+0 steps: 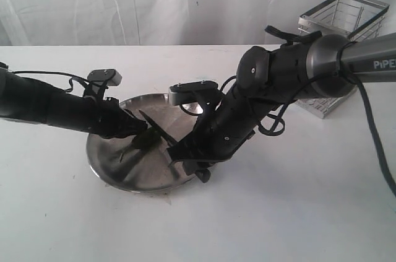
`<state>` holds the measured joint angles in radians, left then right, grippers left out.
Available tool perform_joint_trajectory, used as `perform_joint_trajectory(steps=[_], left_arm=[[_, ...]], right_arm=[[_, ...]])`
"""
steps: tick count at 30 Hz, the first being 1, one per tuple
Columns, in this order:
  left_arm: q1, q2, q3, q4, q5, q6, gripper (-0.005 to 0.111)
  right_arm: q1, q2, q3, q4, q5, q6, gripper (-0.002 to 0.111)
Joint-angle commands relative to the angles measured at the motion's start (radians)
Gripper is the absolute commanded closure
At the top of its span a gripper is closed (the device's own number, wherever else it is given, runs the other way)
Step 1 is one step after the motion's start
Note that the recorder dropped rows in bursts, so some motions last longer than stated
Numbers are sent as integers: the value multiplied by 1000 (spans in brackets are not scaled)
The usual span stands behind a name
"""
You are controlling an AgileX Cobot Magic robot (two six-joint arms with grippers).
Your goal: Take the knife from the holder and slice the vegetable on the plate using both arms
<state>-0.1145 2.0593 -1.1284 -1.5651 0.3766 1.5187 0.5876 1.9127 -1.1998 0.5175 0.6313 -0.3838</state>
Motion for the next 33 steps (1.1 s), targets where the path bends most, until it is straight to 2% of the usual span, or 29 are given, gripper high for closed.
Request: perform_joint_trajectory(steps=[1,8,16,19,22,25,33], left_arm=[[5,-79,-2,4,16,-8,107],[5,-226,-2,11,34,-132,107],[2,-169,0,0,63,-132,107],[2,-130,0,-76,63,-106,107],[2,-112,0,-171,93,-10,107],[2,-112,0,-179,128,56,107],[2,-112,0,-179,143,56,107]], right_arm=[[1,-1,2,-1,8,1,108],[1,-1,2,-1,42,1,108],[1,-1,2,1,41,1,108],[1,-1,2,1,39,1,108],[1,-1,2,1,30,1,108],[1,-1,2,-5,-9,1,108],[1,-1,2,-1,-27,3,108]])
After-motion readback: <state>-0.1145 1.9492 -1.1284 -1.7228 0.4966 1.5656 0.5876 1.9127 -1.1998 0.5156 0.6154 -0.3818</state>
